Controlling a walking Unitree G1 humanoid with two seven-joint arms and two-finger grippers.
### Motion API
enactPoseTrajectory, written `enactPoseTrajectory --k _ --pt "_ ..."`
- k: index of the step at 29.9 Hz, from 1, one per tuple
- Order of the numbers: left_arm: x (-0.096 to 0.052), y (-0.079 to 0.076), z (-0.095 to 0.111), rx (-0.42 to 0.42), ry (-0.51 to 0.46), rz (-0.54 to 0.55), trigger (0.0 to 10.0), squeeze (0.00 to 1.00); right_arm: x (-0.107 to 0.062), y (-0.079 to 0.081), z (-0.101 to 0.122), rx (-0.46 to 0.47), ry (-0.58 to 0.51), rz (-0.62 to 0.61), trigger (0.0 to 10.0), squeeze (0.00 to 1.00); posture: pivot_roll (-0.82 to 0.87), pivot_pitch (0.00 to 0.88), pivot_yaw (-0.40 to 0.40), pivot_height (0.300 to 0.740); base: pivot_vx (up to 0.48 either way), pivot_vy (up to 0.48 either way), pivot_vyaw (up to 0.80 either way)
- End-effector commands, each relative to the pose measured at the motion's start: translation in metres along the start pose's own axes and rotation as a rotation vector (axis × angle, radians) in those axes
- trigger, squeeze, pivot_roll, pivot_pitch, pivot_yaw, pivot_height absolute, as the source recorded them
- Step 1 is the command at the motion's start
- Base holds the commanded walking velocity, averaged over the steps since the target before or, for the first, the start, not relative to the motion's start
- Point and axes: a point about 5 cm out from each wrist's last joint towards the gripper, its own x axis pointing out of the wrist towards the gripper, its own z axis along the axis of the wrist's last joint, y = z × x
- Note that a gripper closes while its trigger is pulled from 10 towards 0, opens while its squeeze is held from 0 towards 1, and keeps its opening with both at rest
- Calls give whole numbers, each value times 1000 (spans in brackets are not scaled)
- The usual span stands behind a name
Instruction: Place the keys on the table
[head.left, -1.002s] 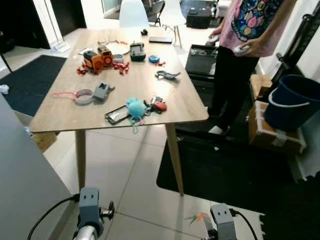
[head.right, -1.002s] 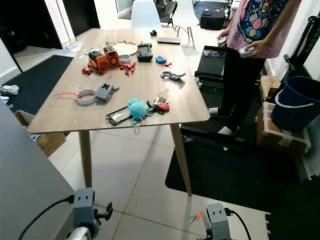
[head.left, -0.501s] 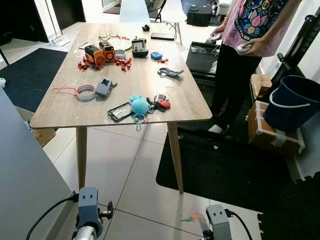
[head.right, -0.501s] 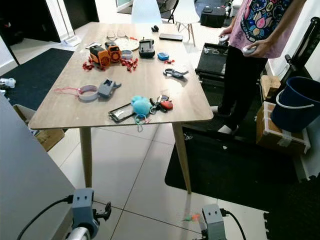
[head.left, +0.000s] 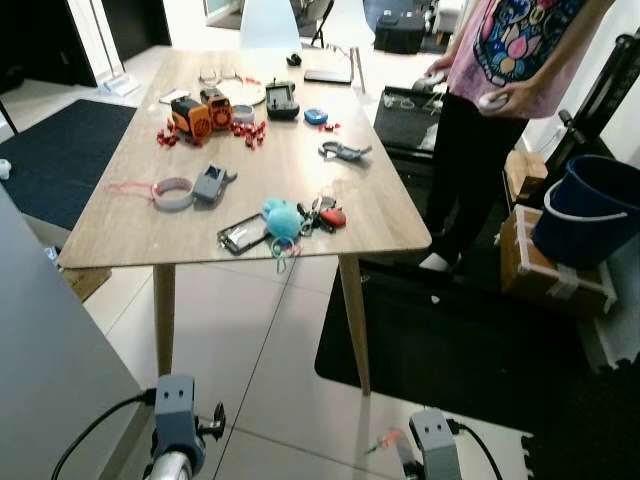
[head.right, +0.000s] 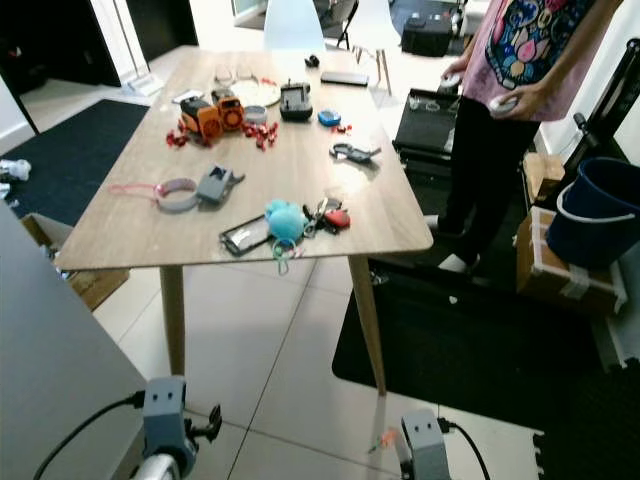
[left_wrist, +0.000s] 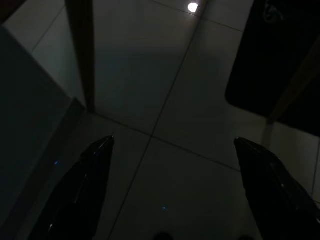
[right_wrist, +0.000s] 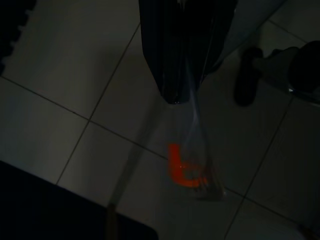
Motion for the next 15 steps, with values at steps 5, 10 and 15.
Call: enactPoseTrajectory --k 5,10,15 --pt "-2 0 -5 -17 19 3 10000 0 -1 0 -2 -4 6 4 10000 0 49 66 -10 740 299 0 0" --pt "-2 1 -5 -20 19 5 10000 0 -1 1 -2 -5 5 5 10000 0 50 68 -10 740 299 0 0" --pt "-3 1 -5 -21 19 7 10000 0 0 1 -1 -6 3 7 10000 0 52 73 -11 740 295 0 0"
